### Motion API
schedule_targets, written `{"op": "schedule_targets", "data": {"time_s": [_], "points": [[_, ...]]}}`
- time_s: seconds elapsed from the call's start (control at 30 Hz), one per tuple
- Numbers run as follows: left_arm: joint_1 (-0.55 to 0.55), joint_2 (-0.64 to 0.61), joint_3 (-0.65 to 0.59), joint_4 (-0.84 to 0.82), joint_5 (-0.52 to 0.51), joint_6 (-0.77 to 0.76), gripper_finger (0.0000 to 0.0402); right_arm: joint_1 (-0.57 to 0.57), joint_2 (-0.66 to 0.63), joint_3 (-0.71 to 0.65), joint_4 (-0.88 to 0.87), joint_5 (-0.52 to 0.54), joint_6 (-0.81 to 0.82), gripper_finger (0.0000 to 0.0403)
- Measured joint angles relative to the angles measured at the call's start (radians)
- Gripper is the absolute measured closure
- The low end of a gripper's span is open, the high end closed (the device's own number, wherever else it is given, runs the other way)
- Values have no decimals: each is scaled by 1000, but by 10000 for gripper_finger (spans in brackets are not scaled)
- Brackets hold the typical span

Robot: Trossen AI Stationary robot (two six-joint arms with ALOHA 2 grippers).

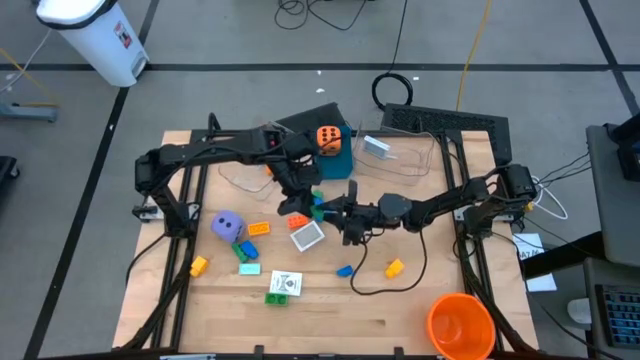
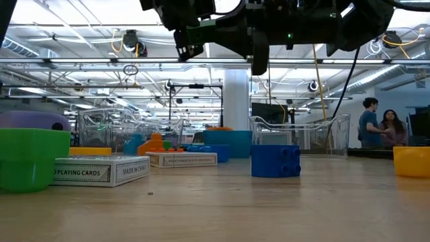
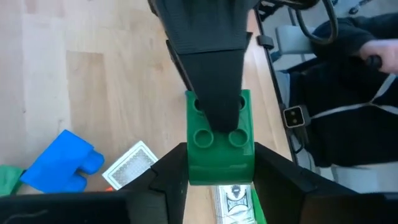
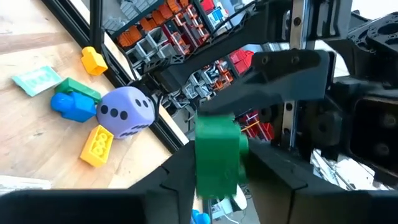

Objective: Pick & Place Toys
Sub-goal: Put the green game piece into the left transparent bin

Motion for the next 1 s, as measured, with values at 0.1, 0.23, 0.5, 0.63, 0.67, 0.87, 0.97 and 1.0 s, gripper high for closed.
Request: {"op": "schedule_targets", "data": {"time_s": [0.1, 0.23, 0.5, 0.63, 0.67, 0.87, 0.97, 1.0], "points": [[0, 0, 0, -23, 2, 15, 262, 0, 0, 0, -11, 2, 22, 258], [4, 0, 0, -52, -19, 39, 262, 1, 0, 0, -21, 6, 27, 232], [43, 0, 0, -194, -113, 51, 242, 28, -96, 0, -152, 79, 25, 200], [61, -1, 0, -226, -142, 61, 251, 27, -151, -13, -221, 31, 78, 194], [67, -1, 0, -233, -144, 67, 259, 22, -162, -19, -219, 26, 84, 193], [118, -35, 0, -303, -188, 93, 262, -19, -217, -91, -201, -1, 135, 196], [146, -77, 0, -322, -248, 92, 262, -47, -229, -114, -157, -25, 171, 199], [155, -91, 0, -330, -269, 92, 262, -53, -235, -126, -148, -25, 186, 199]]}}
